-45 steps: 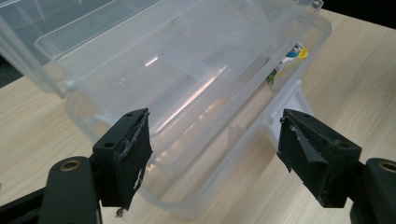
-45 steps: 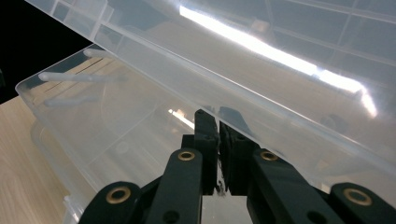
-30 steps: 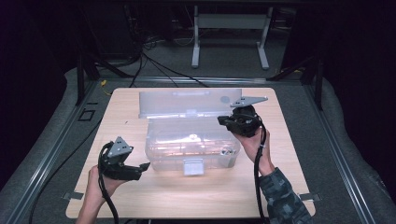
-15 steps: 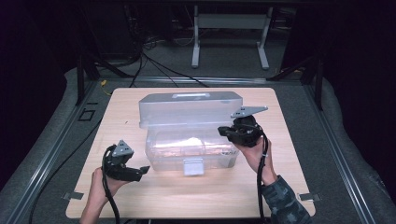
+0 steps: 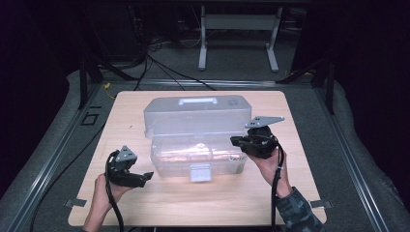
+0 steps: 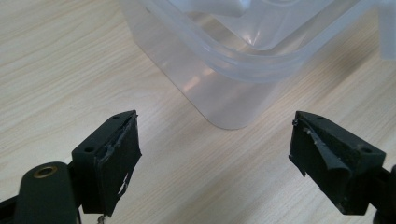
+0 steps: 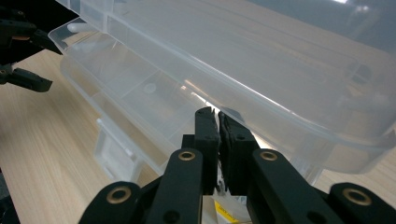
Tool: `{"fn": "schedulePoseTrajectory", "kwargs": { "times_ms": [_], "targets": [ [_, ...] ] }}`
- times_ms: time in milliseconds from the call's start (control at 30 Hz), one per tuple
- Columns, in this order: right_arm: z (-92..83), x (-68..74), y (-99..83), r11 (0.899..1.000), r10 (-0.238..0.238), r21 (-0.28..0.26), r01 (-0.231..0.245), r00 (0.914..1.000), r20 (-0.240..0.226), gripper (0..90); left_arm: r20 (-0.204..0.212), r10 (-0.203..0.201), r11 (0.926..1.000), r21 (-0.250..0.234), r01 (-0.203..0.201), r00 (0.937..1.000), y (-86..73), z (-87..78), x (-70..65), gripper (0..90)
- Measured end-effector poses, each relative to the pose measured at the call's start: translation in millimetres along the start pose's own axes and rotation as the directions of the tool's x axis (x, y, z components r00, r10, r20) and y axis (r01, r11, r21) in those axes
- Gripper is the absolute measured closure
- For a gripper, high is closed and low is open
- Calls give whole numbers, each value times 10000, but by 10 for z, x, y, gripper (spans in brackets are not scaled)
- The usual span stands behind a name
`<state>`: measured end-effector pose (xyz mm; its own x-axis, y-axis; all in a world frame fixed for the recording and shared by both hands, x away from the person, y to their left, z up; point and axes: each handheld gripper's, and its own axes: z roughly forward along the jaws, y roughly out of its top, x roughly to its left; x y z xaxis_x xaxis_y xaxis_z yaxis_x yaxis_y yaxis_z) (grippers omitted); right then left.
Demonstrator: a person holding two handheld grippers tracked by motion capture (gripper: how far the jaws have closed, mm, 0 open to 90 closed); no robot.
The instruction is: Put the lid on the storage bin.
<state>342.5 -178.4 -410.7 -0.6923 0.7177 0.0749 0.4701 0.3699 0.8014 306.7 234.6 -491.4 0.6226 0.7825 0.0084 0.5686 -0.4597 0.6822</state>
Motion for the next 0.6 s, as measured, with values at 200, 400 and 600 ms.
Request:
{"fn": "schedulePoseTrajectory", "kwargs": {
  "times_ms": [200,400,600],
  "targets": [
    [-22,55,-55,9999,-144,44,144,9998,-107,866,-9,-32,10000,73,32,10000,-8,12,1,158],
    [-24,77,-99,9996,-207,176,210,9997,-139,867,27,-80,9999,114,79,10000,-17,20,10,156],
    [-7,111,-156,9995,-209,224,211,9997,-127,867,41,-137,9996,259,136,9999,-30,45,20,154]
  ]
}}
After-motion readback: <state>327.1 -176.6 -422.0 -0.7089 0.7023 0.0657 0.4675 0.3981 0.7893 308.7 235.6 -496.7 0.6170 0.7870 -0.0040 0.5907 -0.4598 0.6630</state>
